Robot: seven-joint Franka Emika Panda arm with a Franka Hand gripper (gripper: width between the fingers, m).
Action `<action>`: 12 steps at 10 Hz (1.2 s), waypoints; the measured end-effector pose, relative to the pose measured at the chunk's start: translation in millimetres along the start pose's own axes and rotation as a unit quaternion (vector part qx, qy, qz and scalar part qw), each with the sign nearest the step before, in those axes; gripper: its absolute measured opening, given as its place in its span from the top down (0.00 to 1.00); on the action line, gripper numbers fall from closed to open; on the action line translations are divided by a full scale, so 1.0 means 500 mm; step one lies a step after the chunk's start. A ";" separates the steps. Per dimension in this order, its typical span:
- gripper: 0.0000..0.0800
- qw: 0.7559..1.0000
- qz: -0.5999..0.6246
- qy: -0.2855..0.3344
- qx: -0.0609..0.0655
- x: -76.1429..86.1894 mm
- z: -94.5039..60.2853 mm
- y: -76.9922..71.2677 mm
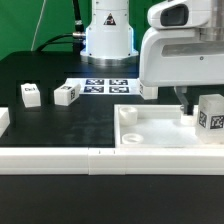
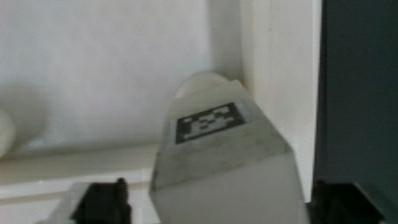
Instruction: Assemble one leg
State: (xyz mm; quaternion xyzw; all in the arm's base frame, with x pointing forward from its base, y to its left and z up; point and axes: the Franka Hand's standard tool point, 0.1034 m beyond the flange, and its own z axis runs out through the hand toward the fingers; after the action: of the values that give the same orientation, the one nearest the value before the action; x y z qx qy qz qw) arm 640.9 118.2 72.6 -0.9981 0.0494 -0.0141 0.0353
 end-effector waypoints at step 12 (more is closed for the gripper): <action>0.64 0.927 0.375 0.018 0.012 -0.003 0.000 0.015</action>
Offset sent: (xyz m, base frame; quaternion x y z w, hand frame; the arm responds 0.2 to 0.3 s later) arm 0.0000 0.0000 0.0000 0.0000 0.0000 0.0000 1.0000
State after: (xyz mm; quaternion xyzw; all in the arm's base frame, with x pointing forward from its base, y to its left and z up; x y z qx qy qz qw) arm 638.9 110.7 71.9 -0.9055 0.4209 -0.0189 0.0495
